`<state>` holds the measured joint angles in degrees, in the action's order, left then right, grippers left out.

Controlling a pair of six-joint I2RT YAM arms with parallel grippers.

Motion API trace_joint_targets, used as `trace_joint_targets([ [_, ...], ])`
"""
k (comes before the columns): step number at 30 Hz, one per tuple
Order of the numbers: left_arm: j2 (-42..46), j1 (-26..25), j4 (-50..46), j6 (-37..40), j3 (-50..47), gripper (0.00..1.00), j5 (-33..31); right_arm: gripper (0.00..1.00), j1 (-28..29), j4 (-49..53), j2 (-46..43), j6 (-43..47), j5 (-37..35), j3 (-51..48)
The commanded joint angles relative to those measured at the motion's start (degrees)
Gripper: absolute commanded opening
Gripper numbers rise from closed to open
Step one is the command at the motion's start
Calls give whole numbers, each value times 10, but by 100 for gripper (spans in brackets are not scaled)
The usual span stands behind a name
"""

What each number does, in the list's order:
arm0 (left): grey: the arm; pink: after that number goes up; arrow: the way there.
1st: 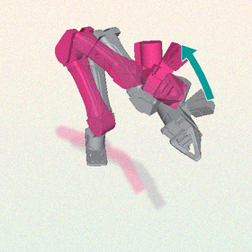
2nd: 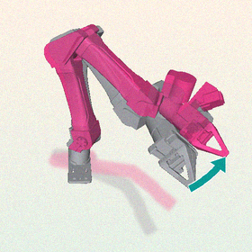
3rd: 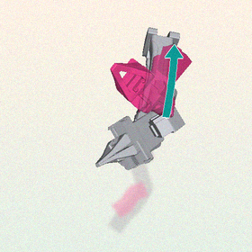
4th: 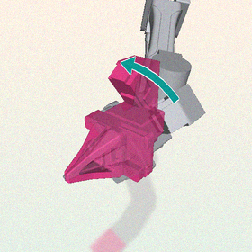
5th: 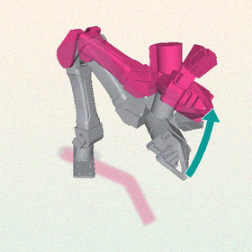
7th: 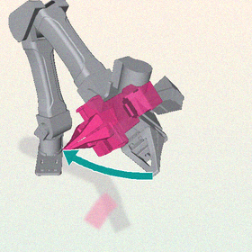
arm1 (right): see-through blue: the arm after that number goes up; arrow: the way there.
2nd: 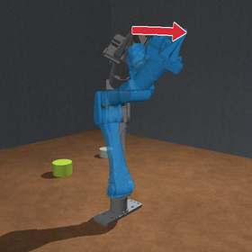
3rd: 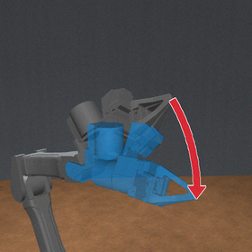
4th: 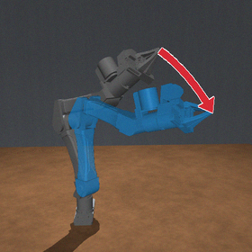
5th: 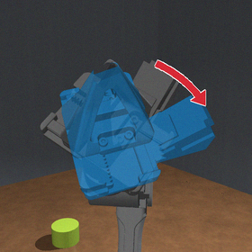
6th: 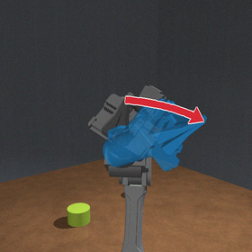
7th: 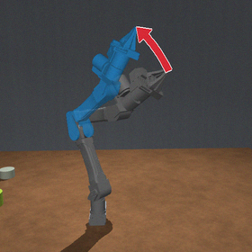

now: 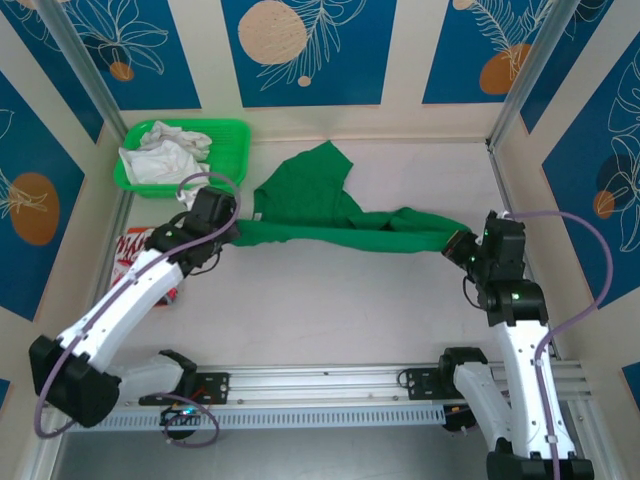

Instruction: Fold and stack the t-shirts

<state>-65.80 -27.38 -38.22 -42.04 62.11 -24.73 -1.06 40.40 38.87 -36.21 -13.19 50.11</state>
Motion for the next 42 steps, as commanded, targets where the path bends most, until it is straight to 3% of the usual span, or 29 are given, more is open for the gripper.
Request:
trace_joint_targets([
  [1,66,6,28,119,2,0,-23,0,3,17,-34,43,-26,42],
  [5,127,6,44,173,9,0,-30,0,7,11,-68,64,-22,75],
  [11,121,6,35,218,62,0,-43,0,10,-5,-72,99,-18,126],
  [18,23,19,128,253,67,0,-11,0,11,-45,24,137,-28,116],
  [24,-111,61,211,257,113,0,51,0,13,-164,169,143,-7,106],
  [28,-202,86,225,267,210,0,86,0,15,-244,289,144,5,145],
  [33,-295,107,192,285,393,0,120,0,17,-256,420,155,27,300],
  [42,-356,122,114,299,700,0,169,0,1,-202,492,178,66,558],
])
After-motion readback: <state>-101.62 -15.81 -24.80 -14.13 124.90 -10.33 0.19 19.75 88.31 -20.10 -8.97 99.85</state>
